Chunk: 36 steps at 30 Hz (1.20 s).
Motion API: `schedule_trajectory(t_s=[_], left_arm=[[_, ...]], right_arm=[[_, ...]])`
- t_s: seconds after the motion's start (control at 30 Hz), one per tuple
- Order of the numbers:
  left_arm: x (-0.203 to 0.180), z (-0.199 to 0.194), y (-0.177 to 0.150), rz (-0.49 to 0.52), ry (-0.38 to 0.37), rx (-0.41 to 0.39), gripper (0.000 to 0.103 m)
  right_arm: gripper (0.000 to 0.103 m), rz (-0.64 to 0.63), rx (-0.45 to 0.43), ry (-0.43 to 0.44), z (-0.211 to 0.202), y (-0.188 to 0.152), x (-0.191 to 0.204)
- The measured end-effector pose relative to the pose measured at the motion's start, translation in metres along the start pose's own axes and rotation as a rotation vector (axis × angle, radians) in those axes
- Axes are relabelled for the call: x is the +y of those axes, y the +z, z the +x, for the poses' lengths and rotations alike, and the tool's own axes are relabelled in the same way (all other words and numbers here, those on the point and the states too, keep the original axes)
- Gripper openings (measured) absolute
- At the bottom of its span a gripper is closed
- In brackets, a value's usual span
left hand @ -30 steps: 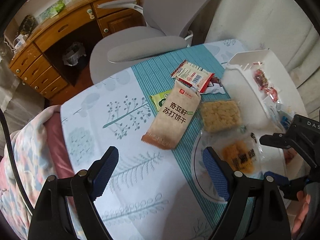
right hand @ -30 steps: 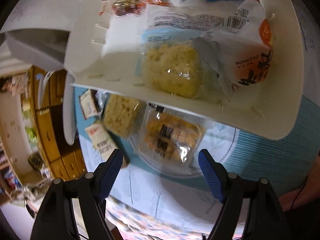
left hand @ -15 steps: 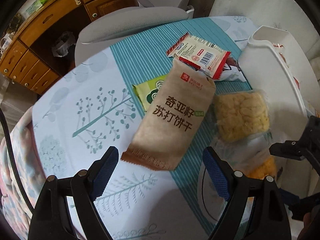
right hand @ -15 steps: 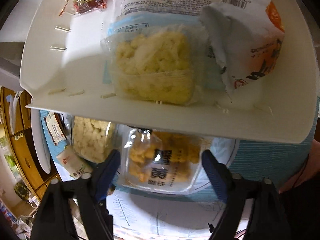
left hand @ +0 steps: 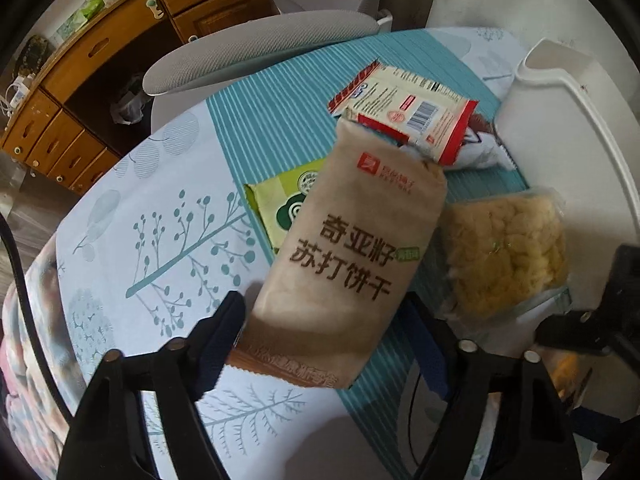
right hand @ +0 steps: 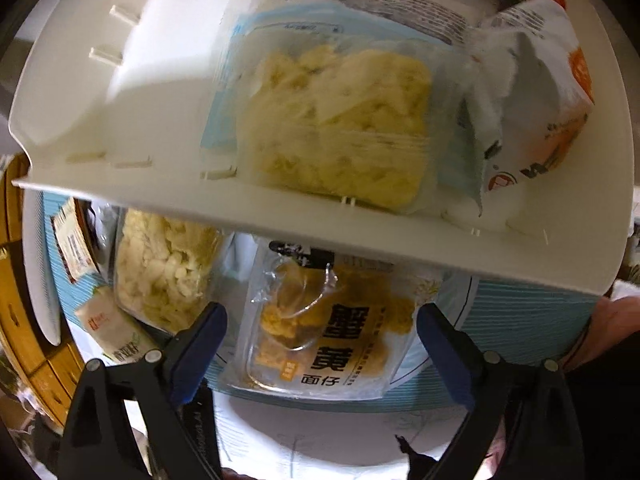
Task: Organize snacks
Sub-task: 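Grasp the beige soda-cracker packet with the left tool while the right tool grasps the clear yellow-snack bag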
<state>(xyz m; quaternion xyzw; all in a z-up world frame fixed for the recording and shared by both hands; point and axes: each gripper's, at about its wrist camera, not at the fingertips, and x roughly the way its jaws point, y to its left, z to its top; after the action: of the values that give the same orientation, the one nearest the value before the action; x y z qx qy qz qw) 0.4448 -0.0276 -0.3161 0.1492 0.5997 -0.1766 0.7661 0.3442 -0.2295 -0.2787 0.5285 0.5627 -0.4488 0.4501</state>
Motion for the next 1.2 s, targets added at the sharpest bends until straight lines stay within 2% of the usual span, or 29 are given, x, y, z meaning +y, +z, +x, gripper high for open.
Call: schedule_trajectory(t_s=[0.13, 0.23, 0.37, 0.53, 0.77, 0.9, 1.07, 1.2], left_arm=[[-0.003, 0.000, 0.007, -0.004, -0.019, 0.002, 0.070], [-0.003, -0.002, 0.011, 0.000, -0.029, 0.005, 0.063], [0.001, -0.003, 0.010, 0.001, -0.028, 0.009, 0.062], [0.005, -0.008, -0.002, -0.009, -0.030, 0.033, 0.061], [0.019, -0.024, -0.032, -0.061, -0.027, 0.073, 0.061], [0.026, -0.037, -0.053, -0.089, -0.029, 0.086, 0.061], [0.035, -0.059, -0.084, -0.134, -0.035, 0.090, 0.061], [0.039, -0.078, -0.114, -0.157, -0.031, 0.093, 0.061]], right_arm=[[0.097, -0.044, 0.008, -0.029, 0.005, -0.003, 0.021], [0.096, -0.082, 0.013, -0.052, 0.010, -0.009, 0.029], [0.087, -0.095, 0.022, -0.068, 0.012, -0.012, 0.033], [0.083, -0.129, 0.028, -0.031, 0.011, -0.010, 0.028], [0.075, -0.146, 0.031, 0.034, 0.008, -0.015, 0.006], [0.061, -0.164, 0.035, 0.063, 0.003, -0.026, 0.003], [0.058, -0.240, -0.011, 0.099, 0.000, -0.052, 0.003], [0.057, -0.268, -0.003, 0.121, 0.009, -0.073, -0.021]])
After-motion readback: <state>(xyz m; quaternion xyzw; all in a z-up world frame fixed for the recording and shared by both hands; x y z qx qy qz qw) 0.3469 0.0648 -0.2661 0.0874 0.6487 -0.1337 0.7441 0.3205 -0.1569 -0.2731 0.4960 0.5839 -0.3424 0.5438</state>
